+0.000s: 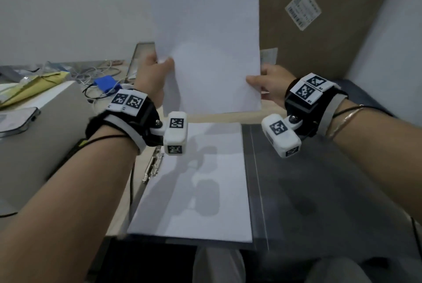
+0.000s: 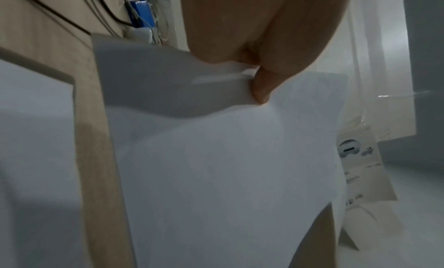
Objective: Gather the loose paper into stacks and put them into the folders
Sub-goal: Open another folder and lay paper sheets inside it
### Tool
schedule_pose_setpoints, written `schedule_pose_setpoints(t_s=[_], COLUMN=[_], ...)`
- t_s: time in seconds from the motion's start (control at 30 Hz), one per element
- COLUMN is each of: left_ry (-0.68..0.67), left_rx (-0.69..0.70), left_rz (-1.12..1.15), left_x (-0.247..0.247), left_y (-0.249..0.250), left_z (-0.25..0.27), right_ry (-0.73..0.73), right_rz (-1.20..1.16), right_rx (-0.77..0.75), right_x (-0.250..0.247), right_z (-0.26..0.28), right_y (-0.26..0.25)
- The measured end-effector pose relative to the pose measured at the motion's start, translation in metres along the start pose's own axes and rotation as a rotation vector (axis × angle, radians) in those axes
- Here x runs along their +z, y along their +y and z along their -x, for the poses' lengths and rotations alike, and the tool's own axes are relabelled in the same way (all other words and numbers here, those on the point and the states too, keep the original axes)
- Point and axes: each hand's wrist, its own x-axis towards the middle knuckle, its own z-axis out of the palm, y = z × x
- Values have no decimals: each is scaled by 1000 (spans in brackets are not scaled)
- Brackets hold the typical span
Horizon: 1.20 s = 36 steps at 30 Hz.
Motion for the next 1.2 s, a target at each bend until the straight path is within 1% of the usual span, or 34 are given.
schedule_pose_setpoints(t_s=[0.1,0.2,0.3,0.4,0.47,0.53,0.6,0.67,0.77,0.83,0.93,1.0,1.1,1.2], left_ry=[-113,-194,-337,-453,-491,-508,-490,-452,-476,-497,-463,-443,-483,-473], left_rx=[-133,-290,-401,-489,-493,-500,-516,-520,-568,-626,-691,-718,-745,-727], left_rz=[12,59,95,-6,-98,-179,-227,-255,-225,-188,-178,-239,-373,-406], left_x=[18,33,48,62,70,75,75,72,66,59,50,46,43,38], left_y=[-4,-9,-14,-19,-22,-25,-34,-43,-52,-58,-64,-67,-70,-73], left_z=[21,40,61,82,94,105,115,125,141,149,155,157,160,158], right_ry=[34,83,140,142,80,2,-57,-86,-54,-84,-154,-181,-249,-271], right_rz=[66,91,86,27,50,123,62,34,135,260,420,475,567,653], right_rx=[15,58,112,171,228,288,375,415,389,397,408,421,453,455], right_x=[-22,-45,-65,-78,-87,-94,-99,-101,-105,-105,-104,-102,-99,-103], right_z=[22,39,60,89,105,120,135,147,151,153,158,161,167,166], right_y=[2,16,34,51,63,72,80,85,93,98,108,112,110,95])
